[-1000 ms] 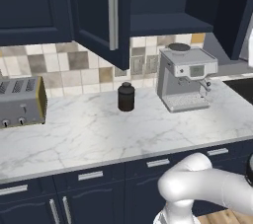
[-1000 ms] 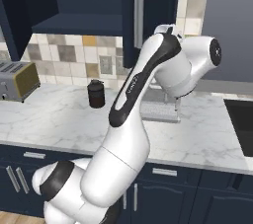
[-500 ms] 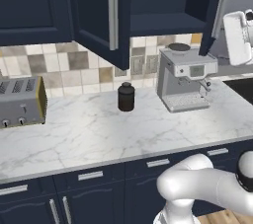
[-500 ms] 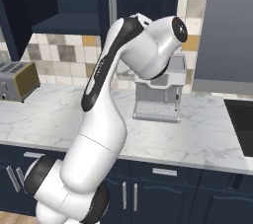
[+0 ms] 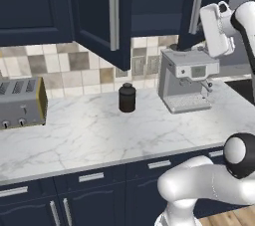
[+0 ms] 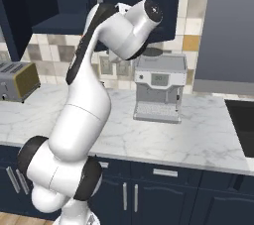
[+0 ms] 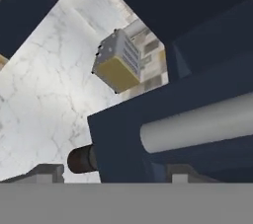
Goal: Close all open cabinet doors.
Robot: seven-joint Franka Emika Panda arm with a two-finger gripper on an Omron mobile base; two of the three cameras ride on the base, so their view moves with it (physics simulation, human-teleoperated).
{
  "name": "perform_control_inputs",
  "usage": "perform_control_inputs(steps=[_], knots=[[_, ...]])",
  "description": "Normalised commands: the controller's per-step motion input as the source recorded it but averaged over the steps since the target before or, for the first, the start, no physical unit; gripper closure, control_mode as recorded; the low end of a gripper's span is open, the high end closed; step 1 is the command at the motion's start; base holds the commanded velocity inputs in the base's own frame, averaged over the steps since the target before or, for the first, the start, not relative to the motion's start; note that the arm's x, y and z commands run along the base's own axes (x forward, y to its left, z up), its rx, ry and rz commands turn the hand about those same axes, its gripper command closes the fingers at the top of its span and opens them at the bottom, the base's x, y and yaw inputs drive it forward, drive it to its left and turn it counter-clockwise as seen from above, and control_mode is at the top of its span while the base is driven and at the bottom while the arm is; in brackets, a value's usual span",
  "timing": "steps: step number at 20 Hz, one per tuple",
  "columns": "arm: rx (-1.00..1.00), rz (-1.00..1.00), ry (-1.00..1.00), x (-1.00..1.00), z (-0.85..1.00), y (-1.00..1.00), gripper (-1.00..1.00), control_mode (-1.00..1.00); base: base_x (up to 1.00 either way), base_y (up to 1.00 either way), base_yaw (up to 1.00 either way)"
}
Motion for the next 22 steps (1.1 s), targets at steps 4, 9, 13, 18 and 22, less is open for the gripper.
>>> perform_control_inputs(steps=[4, 9, 13, 18, 22], knots=[[-0.18, 0.00, -0.04, 1.00, -0.06, 0.17, -1.00, -1.00, 0.00, 0.00, 0.00], [-0.19, 0.00, -0.11, 0.85, -0.14, 0.08, -1.00, -1.00, 0.00, 0.00, 0.00], [-0.20, 0.01, -0.16, 0.62, -0.27, 0.00, -1.00, -1.00, 0.00, 0.00, 0.00], [-0.16, 0.00, -0.10, 0.70, -0.12, 0.02, -1.00, -1.00, 0.00, 0.00, 0.00], [-0.15, 0.00, -0.07, 0.65, -0.12, 0.06, -1.00, -1.00, 0.00, 0.00, 0.00]])
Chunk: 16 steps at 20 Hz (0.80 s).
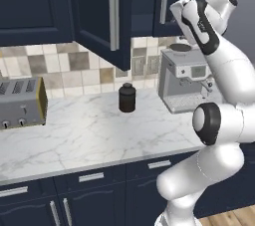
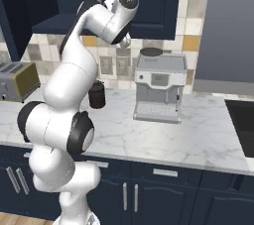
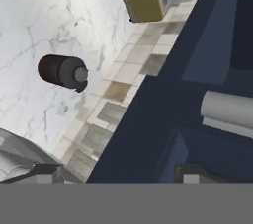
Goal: Close all open cabinet doors.
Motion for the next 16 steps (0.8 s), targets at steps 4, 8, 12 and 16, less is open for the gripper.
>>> perform_control_inputs(steps=[4, 8, 12, 16], knots=[[-0.15, 0.00, -0.06, 0.57, -0.19, 0.02, -1.00, -1.00, 0.00, 0.00, 0.00], [-0.13, 0.00, -0.05, 0.35, -0.33, 0.01, -1.00, -1.00, 0.00, 0.00, 0.00], [-0.14, 0.03, -0.07, -0.12, -0.49, 0.09, -1.00, -1.00, 0.00, 0.00, 0.00], [-0.16, 0.04, -0.12, -0.53, -0.64, 0.31, -1.00, -1.00, 0.00, 0.00, 0.00]])
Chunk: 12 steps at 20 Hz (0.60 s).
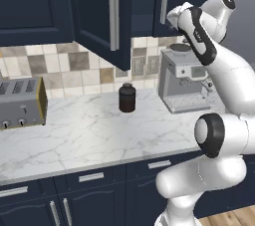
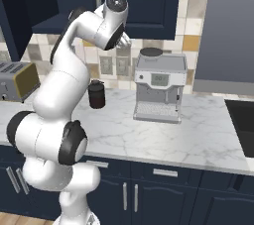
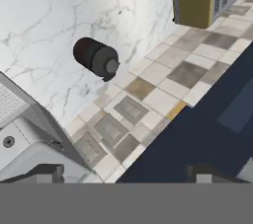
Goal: Close all open cabinet doors.
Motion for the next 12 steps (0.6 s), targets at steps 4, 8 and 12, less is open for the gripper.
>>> perform_control_inputs(steps=[4, 8, 12], knots=[[-0.17, 0.02, -0.12, -0.75, -0.31, 0.39, -1.00, -1.00, 0.00, 0.00, 0.00], [-0.14, -0.01, -0.08, -0.82, 0.00, 0.34, -1.00, -1.00, 0.00, 0.00, 0.00], [-0.14, -0.02, -0.06, -0.83, 0.00, 0.36, -1.00, -1.00, 0.00, 0.00, 0.00]])
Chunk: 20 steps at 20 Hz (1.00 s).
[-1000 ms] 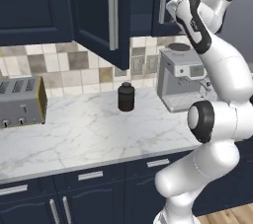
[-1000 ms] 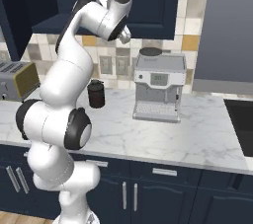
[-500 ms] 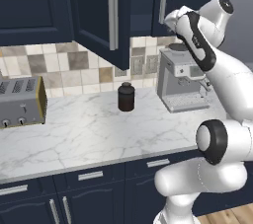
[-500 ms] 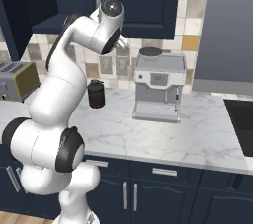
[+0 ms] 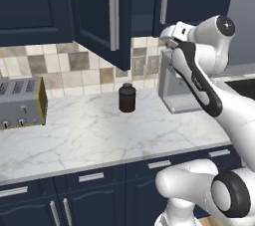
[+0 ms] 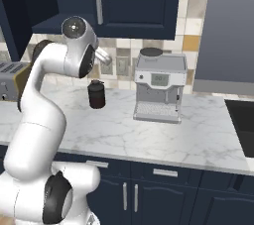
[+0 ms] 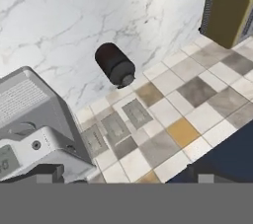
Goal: Close all open cabinet doors.
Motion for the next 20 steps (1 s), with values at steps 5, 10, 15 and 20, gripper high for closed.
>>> perform_control_inputs(steps=[5, 10, 15, 20], knots=[[-0.04, -0.02, -0.01, -0.41, -0.03, 0.06, -1.00, -1.00, 0.00, 0.00, 0.00], [-0.05, 0.00, 0.00, -0.33, -0.11, 0.02, -1.00, -1.00, 0.00, 0.00, 0.00], [-0.18, 0.00, 0.01, -0.71, 0.00, 0.17, -1.00, -1.00, 0.00, 0.00, 0.00], [-0.26, 0.00, 0.01, -0.69, 0.16, 0.16, -1.00, -1.00, 0.00, 0.00, 0.00]])
